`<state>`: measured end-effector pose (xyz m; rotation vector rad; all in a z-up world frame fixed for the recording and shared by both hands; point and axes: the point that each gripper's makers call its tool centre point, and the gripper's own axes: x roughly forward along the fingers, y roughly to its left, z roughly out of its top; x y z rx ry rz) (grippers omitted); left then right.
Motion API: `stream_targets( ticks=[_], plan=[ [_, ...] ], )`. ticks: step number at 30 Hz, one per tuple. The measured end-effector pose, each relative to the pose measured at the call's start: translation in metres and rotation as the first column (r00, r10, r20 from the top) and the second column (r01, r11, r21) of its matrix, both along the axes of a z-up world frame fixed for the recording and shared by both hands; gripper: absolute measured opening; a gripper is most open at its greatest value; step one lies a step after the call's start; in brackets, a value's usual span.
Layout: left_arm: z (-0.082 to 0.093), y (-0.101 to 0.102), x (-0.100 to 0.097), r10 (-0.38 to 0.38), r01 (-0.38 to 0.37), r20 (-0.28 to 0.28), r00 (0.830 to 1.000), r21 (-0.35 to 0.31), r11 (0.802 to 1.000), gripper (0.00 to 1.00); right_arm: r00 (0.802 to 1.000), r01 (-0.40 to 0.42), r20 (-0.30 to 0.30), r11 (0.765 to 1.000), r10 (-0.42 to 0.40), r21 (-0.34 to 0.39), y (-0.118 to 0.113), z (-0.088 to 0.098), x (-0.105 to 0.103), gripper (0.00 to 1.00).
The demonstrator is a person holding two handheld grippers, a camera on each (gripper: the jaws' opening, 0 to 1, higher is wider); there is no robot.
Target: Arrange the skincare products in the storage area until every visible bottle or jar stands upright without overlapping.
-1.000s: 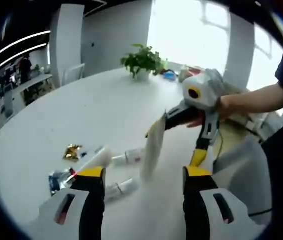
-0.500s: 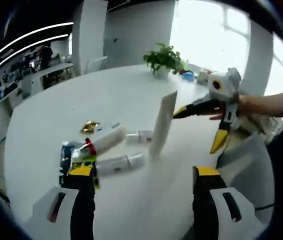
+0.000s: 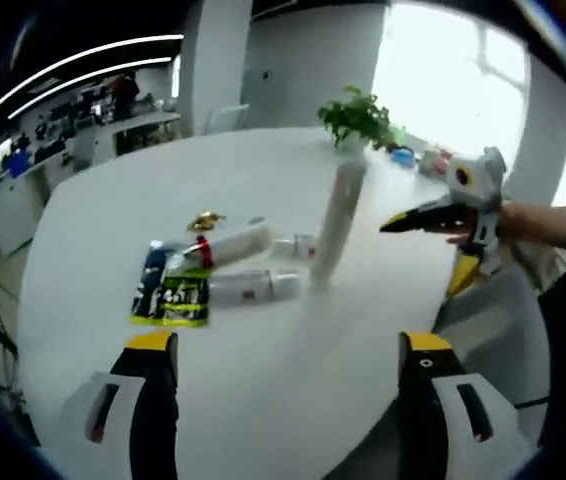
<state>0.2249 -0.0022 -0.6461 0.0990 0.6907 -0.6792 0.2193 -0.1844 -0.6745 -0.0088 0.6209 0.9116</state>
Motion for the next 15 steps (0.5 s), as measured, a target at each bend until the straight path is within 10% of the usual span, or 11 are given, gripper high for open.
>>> stream_targets(
  ticks=[15],
  plan=[
    [-0.011,0.029,-0.028,0.098,-0.098,-0.002,0.995,-0.003,0.995,0.92,0.992,0.123,0.013,0.992,-0.124,0.034,-0.006,0.006,-0.025,0.99]
  ],
)
